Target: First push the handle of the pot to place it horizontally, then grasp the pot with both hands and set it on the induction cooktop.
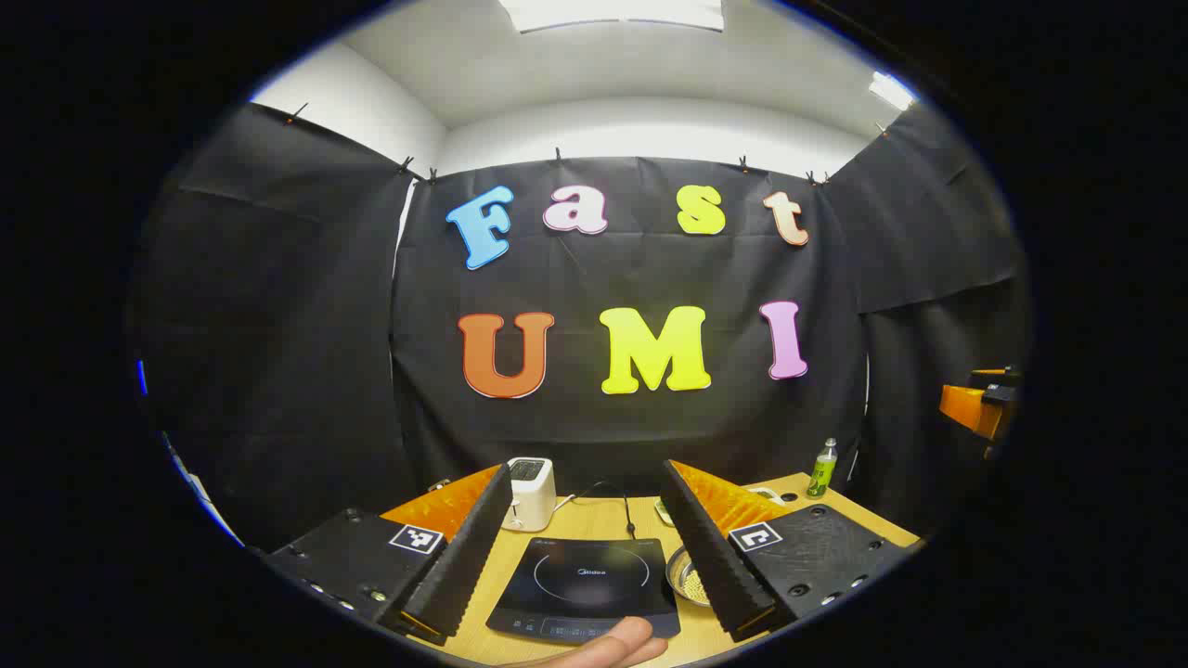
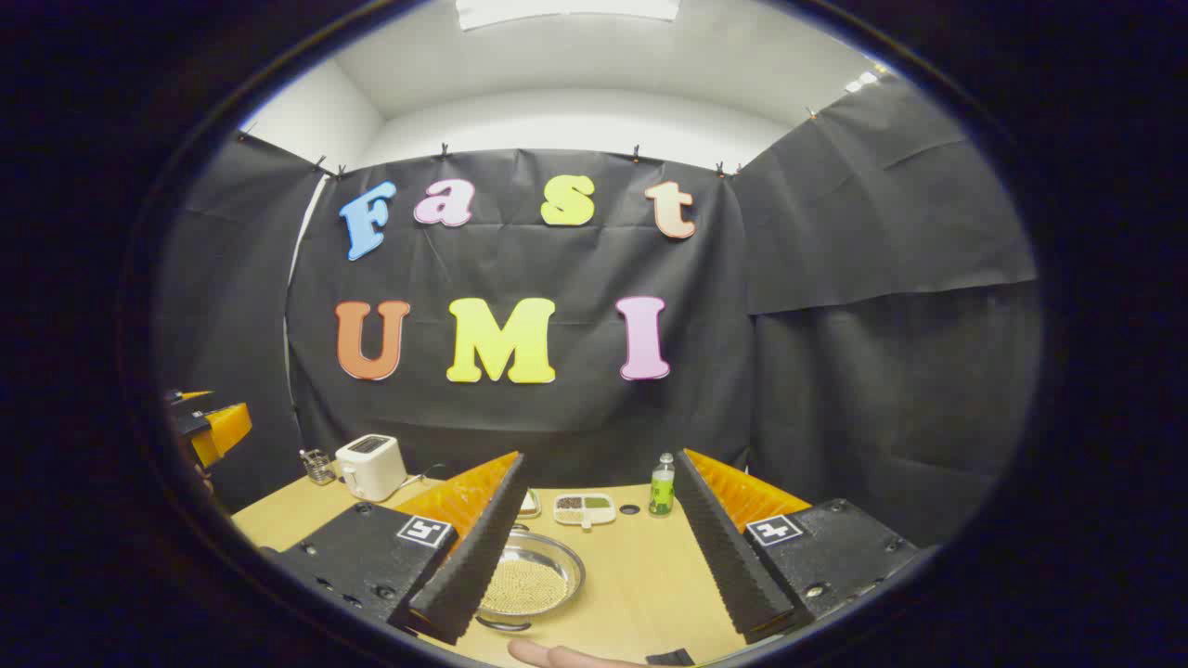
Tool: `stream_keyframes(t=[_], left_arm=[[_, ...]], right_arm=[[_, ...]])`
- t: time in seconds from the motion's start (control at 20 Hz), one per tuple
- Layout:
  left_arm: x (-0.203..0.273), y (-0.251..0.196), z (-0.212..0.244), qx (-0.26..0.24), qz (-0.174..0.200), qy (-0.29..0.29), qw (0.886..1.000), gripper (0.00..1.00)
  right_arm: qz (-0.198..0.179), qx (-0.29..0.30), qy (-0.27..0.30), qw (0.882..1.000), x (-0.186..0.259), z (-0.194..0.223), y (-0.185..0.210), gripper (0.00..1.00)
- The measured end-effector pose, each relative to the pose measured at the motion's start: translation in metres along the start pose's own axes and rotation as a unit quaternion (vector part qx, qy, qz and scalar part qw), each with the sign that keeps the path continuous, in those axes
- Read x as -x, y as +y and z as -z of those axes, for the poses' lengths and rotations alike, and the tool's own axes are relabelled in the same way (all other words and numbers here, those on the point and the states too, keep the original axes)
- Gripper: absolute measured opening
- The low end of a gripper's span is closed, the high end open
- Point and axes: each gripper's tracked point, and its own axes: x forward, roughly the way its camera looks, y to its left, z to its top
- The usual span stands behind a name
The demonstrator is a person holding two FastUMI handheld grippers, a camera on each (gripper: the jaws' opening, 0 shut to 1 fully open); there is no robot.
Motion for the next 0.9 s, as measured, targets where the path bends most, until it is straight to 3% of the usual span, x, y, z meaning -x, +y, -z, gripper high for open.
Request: stream_keyframes(t=[0.9], left_arm=[[0.023,0.013,-0.009,0.000,-0.002,0.002,1.000,0.96]], right_arm=[[-0.008,-0.001,-0.026,1.000,0.003,-0.002,0.001,0.96]])
